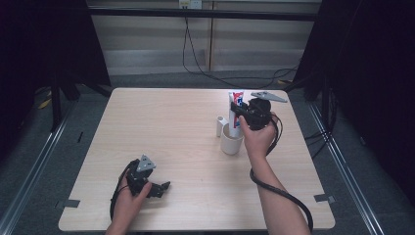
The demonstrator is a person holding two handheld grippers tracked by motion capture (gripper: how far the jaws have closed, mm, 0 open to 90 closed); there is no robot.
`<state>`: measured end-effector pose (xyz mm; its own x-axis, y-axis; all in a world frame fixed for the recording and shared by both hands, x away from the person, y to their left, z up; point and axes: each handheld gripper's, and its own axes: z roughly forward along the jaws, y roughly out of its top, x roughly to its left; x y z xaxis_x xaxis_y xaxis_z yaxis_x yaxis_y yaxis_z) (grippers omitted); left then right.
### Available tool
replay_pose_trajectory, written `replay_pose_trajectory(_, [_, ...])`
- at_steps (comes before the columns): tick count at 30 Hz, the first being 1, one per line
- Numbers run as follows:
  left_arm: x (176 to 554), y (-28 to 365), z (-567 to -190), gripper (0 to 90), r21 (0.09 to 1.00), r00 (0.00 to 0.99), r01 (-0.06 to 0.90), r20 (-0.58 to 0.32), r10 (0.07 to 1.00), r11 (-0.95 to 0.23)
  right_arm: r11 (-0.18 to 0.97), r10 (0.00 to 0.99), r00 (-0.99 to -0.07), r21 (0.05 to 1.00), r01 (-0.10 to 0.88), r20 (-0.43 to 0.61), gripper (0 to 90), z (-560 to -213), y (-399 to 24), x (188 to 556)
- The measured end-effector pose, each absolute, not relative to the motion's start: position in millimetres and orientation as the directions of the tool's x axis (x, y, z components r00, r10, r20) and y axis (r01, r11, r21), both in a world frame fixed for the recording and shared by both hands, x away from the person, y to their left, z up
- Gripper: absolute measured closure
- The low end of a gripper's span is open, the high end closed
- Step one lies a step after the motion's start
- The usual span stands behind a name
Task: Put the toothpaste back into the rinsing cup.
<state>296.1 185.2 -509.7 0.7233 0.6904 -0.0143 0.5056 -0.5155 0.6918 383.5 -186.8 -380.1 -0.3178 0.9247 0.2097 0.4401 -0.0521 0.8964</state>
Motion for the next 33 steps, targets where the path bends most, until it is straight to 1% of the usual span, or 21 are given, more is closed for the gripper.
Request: replay_pose_trajectory(33, [296.2, 185.3, -509.6, 0.0, 0.691, 0.724, 0.505, -0.014, 0.69, -0.516, -0.009, 0.929, -0.325, 0.887, 0.461, 0.178, 66.6, -400.1, -185.6, 370.0])
